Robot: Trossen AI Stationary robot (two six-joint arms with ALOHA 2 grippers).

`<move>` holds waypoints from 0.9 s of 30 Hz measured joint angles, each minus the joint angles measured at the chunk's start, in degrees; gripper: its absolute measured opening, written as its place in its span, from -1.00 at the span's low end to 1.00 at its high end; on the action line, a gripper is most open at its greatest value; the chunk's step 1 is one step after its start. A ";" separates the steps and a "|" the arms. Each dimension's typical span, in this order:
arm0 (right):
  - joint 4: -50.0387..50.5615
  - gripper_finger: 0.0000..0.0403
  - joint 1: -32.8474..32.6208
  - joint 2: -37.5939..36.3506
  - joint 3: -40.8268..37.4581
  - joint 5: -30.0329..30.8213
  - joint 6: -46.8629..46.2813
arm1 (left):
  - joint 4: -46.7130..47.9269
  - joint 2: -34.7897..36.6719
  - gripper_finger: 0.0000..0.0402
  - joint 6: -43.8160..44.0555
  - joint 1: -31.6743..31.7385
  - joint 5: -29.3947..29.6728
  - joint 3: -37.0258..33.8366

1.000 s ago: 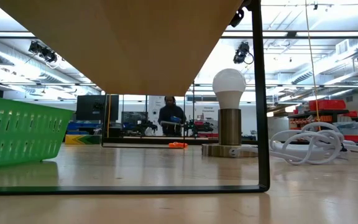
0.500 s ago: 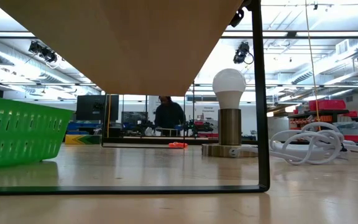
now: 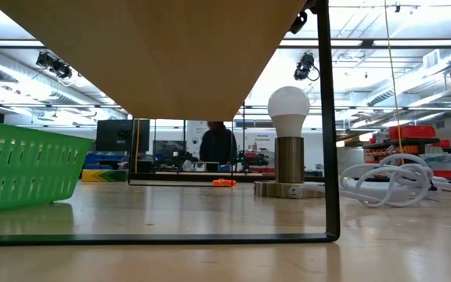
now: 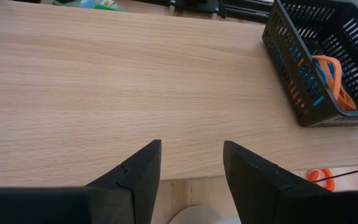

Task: Pick & Place Office Desk Supplies
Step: Put the green spiral keychain into the green bin

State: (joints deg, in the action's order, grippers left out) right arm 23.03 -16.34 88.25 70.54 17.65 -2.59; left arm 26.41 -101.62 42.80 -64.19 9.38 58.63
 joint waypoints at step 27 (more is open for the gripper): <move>0.00 -0.10 0.00 0.00 0.00 -0.02 0.46 | 42.02 3.65 -0.94 5.99 -1.37 14.07 18.48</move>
State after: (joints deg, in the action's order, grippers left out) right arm 23.03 -16.34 88.25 70.54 17.63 -2.13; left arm 68.43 -97.98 48.79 -65.56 23.44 77.11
